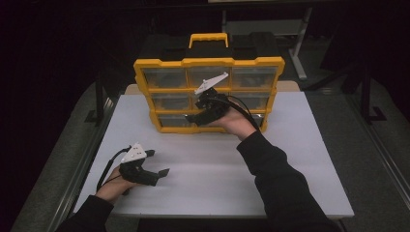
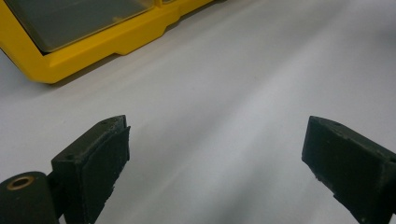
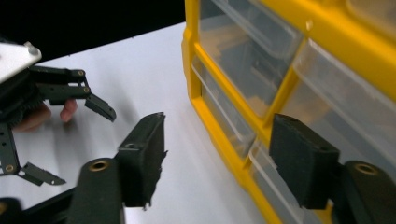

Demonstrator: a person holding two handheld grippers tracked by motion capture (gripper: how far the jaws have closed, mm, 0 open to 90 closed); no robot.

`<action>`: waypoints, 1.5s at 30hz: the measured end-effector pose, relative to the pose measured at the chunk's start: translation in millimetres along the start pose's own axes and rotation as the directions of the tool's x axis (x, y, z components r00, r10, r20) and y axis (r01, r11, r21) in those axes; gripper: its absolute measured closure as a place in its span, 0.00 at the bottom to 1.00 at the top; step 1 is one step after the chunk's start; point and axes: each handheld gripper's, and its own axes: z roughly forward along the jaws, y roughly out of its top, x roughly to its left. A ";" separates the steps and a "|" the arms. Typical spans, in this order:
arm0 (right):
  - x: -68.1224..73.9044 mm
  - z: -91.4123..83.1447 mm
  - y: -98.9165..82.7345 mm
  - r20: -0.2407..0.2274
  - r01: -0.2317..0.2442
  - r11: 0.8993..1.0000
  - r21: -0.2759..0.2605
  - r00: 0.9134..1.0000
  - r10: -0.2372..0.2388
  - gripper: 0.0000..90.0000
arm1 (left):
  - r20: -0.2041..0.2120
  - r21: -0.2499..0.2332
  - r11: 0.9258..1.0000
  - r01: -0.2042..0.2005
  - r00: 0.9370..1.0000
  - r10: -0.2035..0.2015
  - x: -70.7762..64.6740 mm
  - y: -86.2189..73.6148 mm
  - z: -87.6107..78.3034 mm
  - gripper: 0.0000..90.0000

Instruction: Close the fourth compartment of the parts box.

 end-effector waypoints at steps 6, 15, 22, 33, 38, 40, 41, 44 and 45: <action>0.8 -3.6 -16.8 0.029 -0.020 1.000 -0.007 0.999 0.020 0.31 | 0.000 0.003 1.000 -0.002 1.000 0.002 -0.2 0.0 0.1 0.08; 2.1 -6.0 -44.2 0.068 -0.044 0.999 -0.010 0.997 0.045 0.16 | -0.002 0.006 1.000 -0.003 1.000 0.003 -0.2 -0.1 0.3 0.08; 2.9 -9.2 -66.9 0.100 -0.068 0.998 -0.015 0.993 0.070 0.11 | -0.003 0.008 1.000 -0.004 1.000 0.004 -0.2 -0.2 0.5 0.08; 5.1 -10.5 -105.6 0.121 -0.091 0.996 -0.004 0.988 0.091 0.00 | -0.002 0.008 1.000 0.001 1.000 -0.001 -0.2 -0.2 0.3 0.08; 4.7 -12.4 -120.7 0.129 -0.110 0.994 -0.007 0.985 0.110 0.00 | 0.005 0.015 1.000 -0.003 1.000 0.003 -0.5 -0.5 0.5 0.08; 5.3 -13.5 -126.7 0.132 -0.117 0.993 -0.012 0.984 0.118 0.00 | -0.001 0.017 1.000 -0.005 1.000 0.006 -0.3 -0.4 0.5 0.08; 5.5 -14.2 -129.5 0.131 -0.123 0.992 -0.012 0.984 0.124 0.00 | -0.001 0.016 1.000 -0.005 1.000 0.005 0.0 -0.4 0.4 0.08; 5.8 -16.5 -137.8 0.140 -0.131 0.991 -0.015 0.981 0.132 0.00 | -0.005 0.017 1.000 0.000 1.000 0.000 0.3 -0.5 0.1 0.08; 5.9 -17.5 -140.3 0.142 -0.137 0.990 -0.018 0.980 0.138 0.00 | -0.005 0.018 1.000 0.001 1.000 -0.001 0.5 -0.5 0.2 0.08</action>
